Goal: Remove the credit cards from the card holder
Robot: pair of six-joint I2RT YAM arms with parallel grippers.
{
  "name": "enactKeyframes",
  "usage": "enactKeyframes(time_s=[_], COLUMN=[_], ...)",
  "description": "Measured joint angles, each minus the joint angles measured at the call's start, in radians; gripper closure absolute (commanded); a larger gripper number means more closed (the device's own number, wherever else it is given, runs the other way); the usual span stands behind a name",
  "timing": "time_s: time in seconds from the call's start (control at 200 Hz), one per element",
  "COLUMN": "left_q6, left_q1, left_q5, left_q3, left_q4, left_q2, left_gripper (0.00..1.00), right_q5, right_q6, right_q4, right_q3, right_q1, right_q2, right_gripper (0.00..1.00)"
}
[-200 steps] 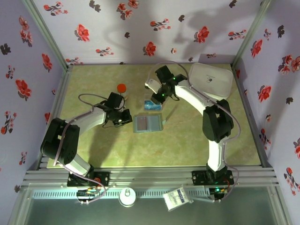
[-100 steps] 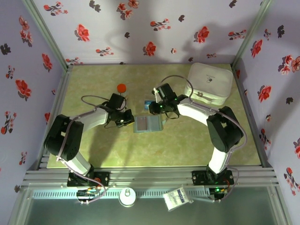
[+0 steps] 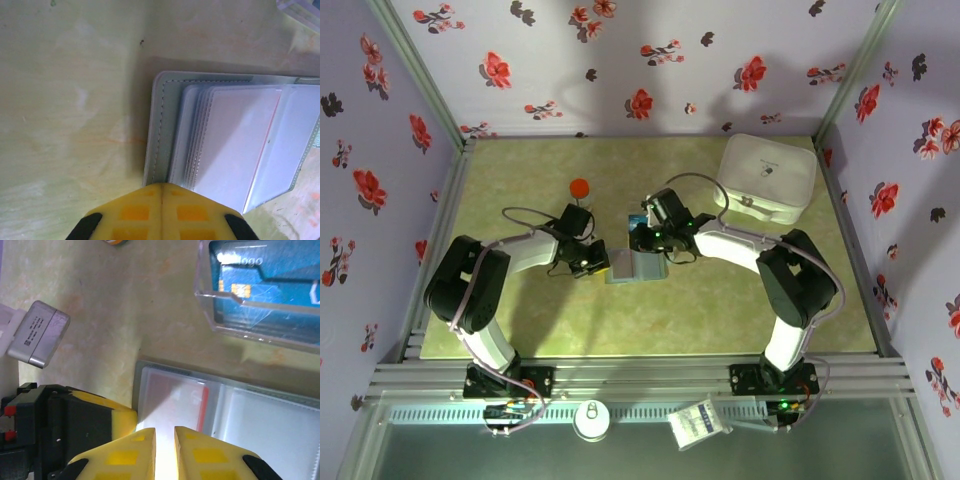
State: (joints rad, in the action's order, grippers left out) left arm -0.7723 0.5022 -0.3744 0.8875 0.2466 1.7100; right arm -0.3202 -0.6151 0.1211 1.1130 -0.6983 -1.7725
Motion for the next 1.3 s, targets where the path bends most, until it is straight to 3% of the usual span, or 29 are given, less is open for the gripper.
enactKeyframes(time_s=[0.33, 0.5, 0.625, 1.3], left_q6=[0.001, 0.005, 0.016, 0.047], left_q1=[0.000, 0.000, 0.000, -0.001], left_q5=[0.001, 0.001, 0.001, 0.016], left_q3=[0.021, 0.021, 0.021, 0.047], left_q4=[0.000, 0.001, 0.003, 0.070], left_q2=[0.019, 0.019, 0.019, 0.019], left_gripper=[0.97, 0.97, 0.97, 0.97], right_q5=[-0.010, -0.032, -0.052, -0.138], right_q6=[-0.077, -0.120, -0.143, -0.224], right_q4=[0.020, 0.032, 0.031, -0.021], right_q3=[-0.003, -0.003, -0.003, 0.005], right_q1=[-0.004, -0.005, -0.007, -0.010], right_q2=[-0.003, -0.018, -0.038, -0.132], right_gripper=[0.81, 0.71, 0.69, 0.76])
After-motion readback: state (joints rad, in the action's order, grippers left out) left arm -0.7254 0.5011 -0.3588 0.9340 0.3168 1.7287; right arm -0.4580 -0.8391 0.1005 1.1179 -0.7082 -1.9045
